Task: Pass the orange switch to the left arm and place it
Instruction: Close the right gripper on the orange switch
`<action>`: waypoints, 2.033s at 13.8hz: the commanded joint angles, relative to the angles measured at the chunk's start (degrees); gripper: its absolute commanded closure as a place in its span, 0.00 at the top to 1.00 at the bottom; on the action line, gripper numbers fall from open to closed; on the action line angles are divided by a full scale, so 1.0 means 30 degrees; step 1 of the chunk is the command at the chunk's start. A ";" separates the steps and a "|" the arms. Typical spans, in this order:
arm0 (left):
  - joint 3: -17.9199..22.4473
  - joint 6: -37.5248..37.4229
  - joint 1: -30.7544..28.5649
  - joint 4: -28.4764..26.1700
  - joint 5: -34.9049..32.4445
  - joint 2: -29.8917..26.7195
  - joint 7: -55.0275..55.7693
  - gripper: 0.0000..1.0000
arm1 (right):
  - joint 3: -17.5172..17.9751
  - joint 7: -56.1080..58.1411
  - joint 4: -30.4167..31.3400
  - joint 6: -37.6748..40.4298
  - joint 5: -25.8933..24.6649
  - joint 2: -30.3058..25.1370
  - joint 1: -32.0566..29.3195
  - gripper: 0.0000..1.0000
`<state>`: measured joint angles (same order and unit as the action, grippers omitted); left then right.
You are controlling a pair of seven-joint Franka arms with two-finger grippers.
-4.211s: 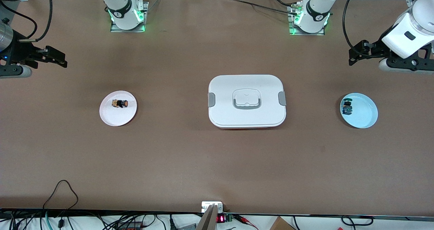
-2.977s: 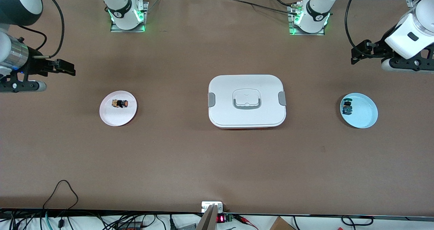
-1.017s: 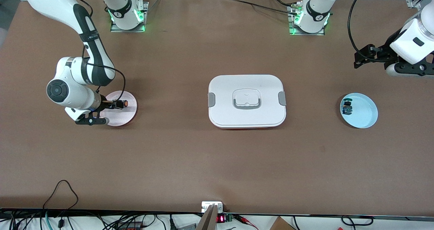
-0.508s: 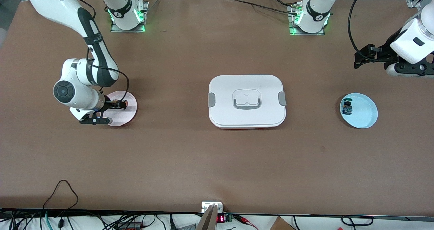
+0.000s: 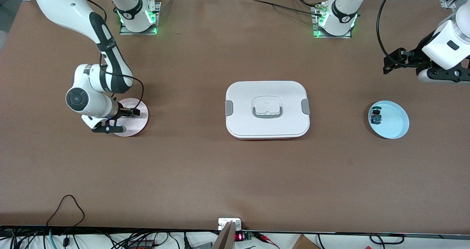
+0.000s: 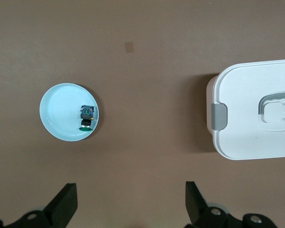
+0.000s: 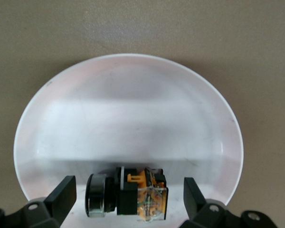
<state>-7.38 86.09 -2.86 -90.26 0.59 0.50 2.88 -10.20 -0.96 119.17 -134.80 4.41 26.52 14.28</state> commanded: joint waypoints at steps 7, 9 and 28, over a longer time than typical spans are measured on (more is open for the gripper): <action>-0.0029 -0.0162 -0.0043 0.0586 -0.0168 0.0301 -0.0522 1.00 | 0.0031 -0.0236 0.0561 -0.0389 0.0260 -0.0050 0.0102 1.00; -0.0029 -0.0162 -0.0043 0.0586 -0.0168 0.0301 -0.0522 1.00 | 0.0031 -0.0265 0.0707 -0.0418 0.0289 0.0009 0.0102 1.00; -0.0029 -0.0162 -0.0043 0.0586 -0.0169 0.0301 -0.0522 1.00 | 0.0119 -0.0120 0.0826 -0.0566 0.0435 0.0156 0.0454 0.20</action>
<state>-7.39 86.09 -2.86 -90.26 0.59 0.53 2.88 -9.81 -1.58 121.46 -136.24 5.09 27.09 14.95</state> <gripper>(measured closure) 0.000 0.273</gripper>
